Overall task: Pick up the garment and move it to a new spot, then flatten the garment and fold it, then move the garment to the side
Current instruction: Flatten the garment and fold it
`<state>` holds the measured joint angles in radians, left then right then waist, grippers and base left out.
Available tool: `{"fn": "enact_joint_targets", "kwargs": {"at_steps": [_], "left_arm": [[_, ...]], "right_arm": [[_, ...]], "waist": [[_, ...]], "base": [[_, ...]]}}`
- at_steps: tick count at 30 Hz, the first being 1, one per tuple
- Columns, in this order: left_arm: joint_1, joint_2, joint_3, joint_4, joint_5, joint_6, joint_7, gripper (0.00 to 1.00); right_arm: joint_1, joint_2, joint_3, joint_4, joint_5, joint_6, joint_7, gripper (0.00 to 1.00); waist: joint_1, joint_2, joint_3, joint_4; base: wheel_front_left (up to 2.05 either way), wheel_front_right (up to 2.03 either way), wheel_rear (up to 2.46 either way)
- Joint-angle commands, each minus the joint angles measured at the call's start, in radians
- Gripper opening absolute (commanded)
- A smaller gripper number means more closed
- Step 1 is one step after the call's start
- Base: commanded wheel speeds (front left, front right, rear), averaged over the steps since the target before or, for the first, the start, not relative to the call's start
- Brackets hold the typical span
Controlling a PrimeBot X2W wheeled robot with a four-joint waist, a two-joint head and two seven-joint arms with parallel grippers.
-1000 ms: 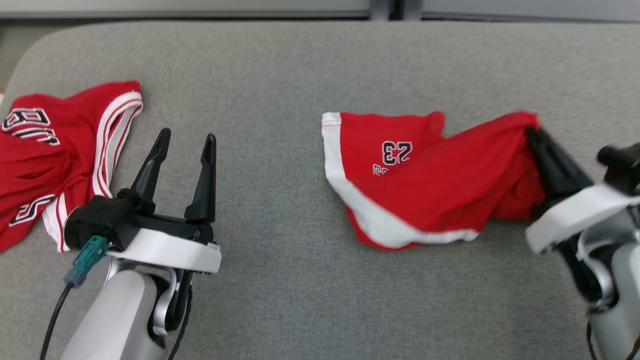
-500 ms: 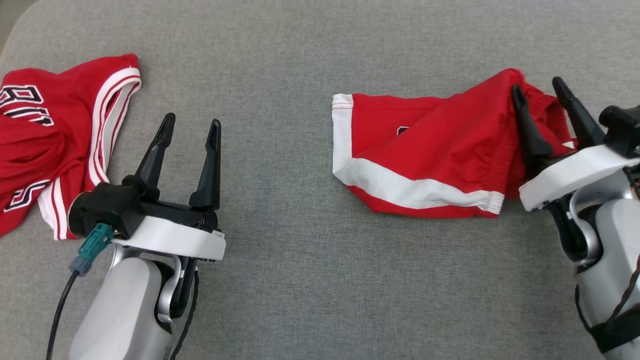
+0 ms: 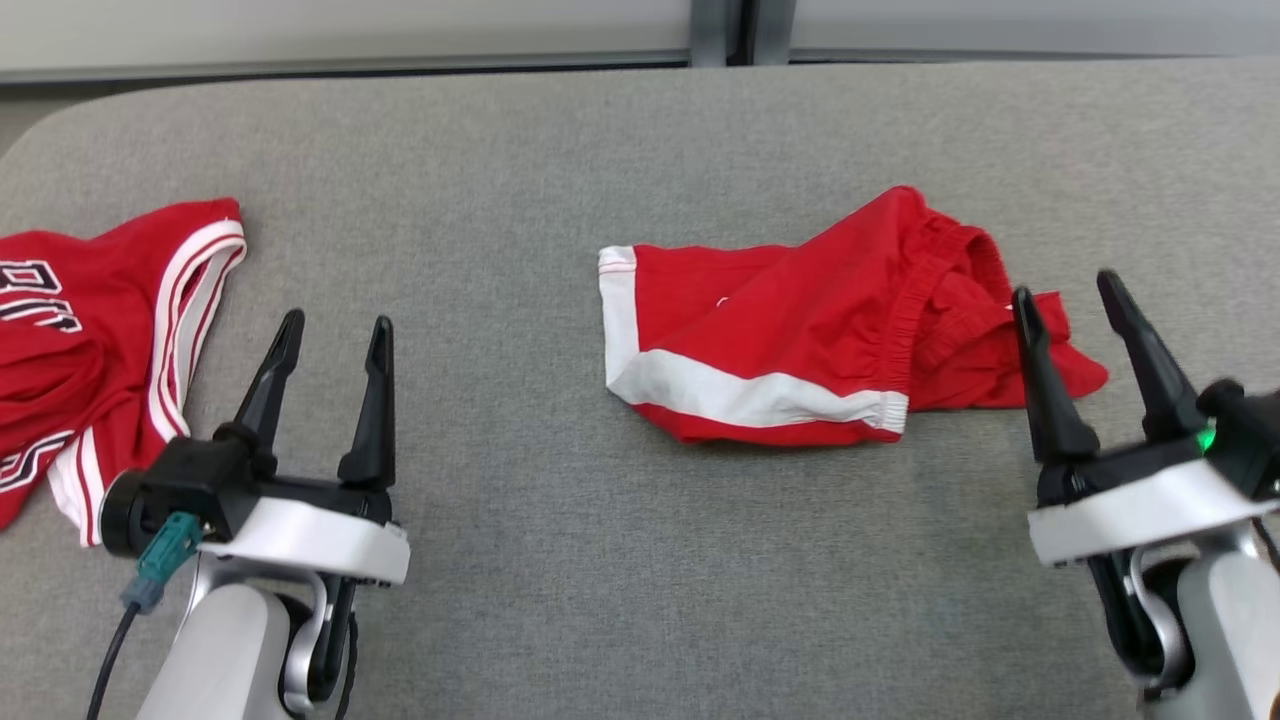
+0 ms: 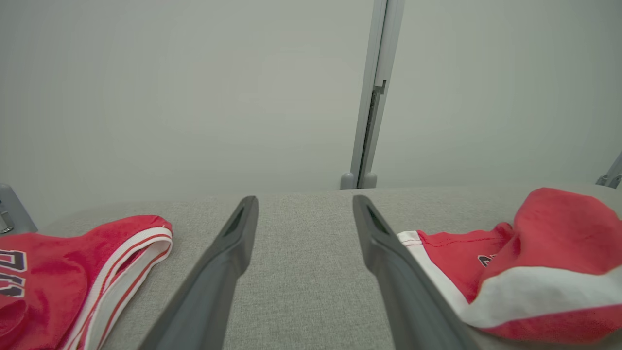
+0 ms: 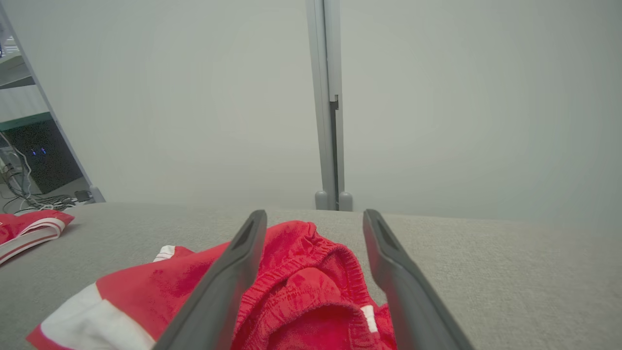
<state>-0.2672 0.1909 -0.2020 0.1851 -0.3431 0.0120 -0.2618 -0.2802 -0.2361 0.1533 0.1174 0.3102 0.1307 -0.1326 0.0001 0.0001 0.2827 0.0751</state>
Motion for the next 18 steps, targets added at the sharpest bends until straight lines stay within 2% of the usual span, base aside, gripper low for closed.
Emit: {"fn": "enact_joint_targets", "kwargs": {"at_steps": [1,9,18], "left_arm": [[0.028,0.012,0.007,0.006,0.007,0.009,-0.004,1.0],[0.114,0.035,0.001,0.004,0.006,0.024,0.013,1.0],[0.14,0.045,-0.002,-0.023,0.001,0.036,0.032,1.0]], "right_arm": [[0.059,0.013,-0.01,-0.031,-0.012,0.0,0.012,1.0],[0.225,0.057,-0.028,-0.127,-0.035,0.0,0.071,1.0],[0.262,0.072,-0.032,-0.165,-0.046,0.0,0.106,1.0]], "waist": [[-0.0001,-0.0001,-0.039,-0.027],[-0.0001,-0.0001,-0.103,-0.059],[-0.0001,-0.0001,-0.113,-0.067]], "base": [[0.0,0.0,0.0],[0.0,0.0,0.0],[0.0,0.0,0.0]]}}
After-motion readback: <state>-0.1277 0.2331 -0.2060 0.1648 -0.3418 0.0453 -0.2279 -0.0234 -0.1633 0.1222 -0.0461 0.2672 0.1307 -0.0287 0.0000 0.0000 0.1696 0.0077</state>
